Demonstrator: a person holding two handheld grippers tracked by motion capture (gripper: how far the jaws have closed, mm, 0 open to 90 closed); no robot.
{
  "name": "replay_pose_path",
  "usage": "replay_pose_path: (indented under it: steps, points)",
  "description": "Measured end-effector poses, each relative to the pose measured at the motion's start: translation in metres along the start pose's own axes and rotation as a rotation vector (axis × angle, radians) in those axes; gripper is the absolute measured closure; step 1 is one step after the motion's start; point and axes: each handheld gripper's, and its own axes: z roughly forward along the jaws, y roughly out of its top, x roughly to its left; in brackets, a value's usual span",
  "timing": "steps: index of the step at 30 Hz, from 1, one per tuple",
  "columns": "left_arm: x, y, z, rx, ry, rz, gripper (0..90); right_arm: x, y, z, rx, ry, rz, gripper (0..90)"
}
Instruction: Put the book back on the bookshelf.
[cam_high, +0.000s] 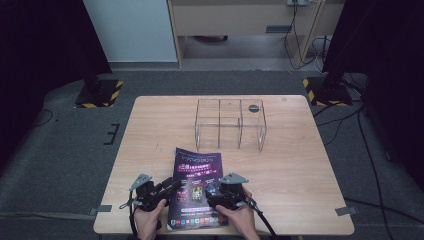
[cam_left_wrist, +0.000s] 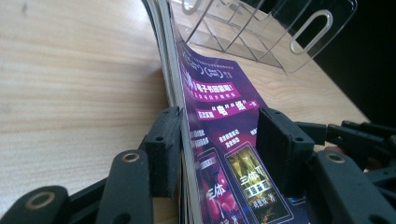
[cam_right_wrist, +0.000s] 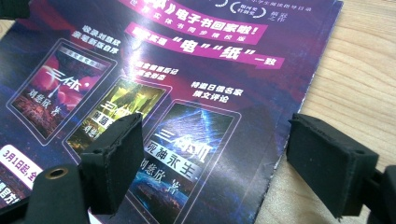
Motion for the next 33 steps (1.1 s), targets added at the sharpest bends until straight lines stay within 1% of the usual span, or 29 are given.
replay_pose_path:
  steps: [1, 4, 6, 9, 13, 15, 16, 17, 18, 20, 21, 22, 26, 29, 32, 33]
  points:
    - [-0.001, 0.000, 0.001, 0.005, 0.006, 0.010, 48.7, 0.000, 0.000, 0.000, 0.000, 0.001, 0.001, 19.2]
    - [0.001, 0.000, 0.002, 0.015, 0.024, 0.014, 48.4, 0.000, 0.000, 0.000, -0.002, 0.003, 0.004, 19.2]
    - [0.002, 0.000, 0.003, 0.026, 0.033, 0.026, 48.5, 0.000, 0.000, 0.000, -0.002, 0.002, 0.003, 19.2]
    - [0.002, 0.000, 0.006, 0.043, 0.073, 0.087, 48.4, -0.001, 0.000, 0.000, -0.003, 0.003, 0.004, 19.3]
    - [0.000, 0.001, 0.011, 0.056, 0.112, 0.123, 47.3, -0.001, 0.000, 0.000, -0.001, 0.000, 0.004, 19.4]
    - [0.000, 0.001, 0.012, 0.057, 0.119, 0.124, 47.1, -0.001, 0.000, 0.000, -0.001, -0.001, 0.000, 19.4]
    - [0.000, 0.001, 0.014, 0.064, 0.135, 0.121, 47.0, -0.001, 0.000, 0.000, -0.001, -0.002, 0.000, 19.4]
    - [-0.001, 0.001, 0.014, 0.060, 0.137, 0.107, 47.2, -0.001, 0.000, 0.000, -0.001, -0.003, -0.001, 19.4]
    - [-0.002, 0.001, 0.013, 0.053, 0.134, 0.104, 48.0, 0.000, 0.000, 0.000, 0.000, -0.003, -0.001, 19.4]
    - [-0.005, 0.003, 0.010, 0.034, 0.111, 0.098, 49.9, 0.000, 0.000, 0.000, 0.001, -0.004, -0.002, 19.4]
    - [-0.008, 0.003, 0.009, 0.026, 0.103, 0.104, 50.1, 0.000, 0.000, 0.000, 0.001, -0.003, -0.003, 19.4]
    - [-0.012, 0.003, 0.008, 0.023, 0.105, 0.123, 50.3, 0.000, 0.000, 0.000, 0.001, -0.003, -0.003, 19.4]
    - [-0.022, 0.002, 0.008, 0.016, 0.139, 0.162, 51.0, -0.001, 0.000, 0.000, 0.000, -0.003, -0.004, 19.5]
    - [-0.024, 0.001, 0.007, 0.016, 0.155, 0.168, 51.8, 0.000, 0.000, 0.000, 0.001, -0.002, -0.004, 19.5]
    - [-0.025, 0.000, 0.006, 0.013, 0.169, 0.160, 53.1, 0.000, 0.000, 0.000, 0.001, -0.001, -0.005, 19.7]
    - [-0.025, 0.000, 0.006, 0.017, 0.171, 0.165, 53.4, 0.000, 0.000, 0.000, 0.001, -0.002, -0.005, 19.7]
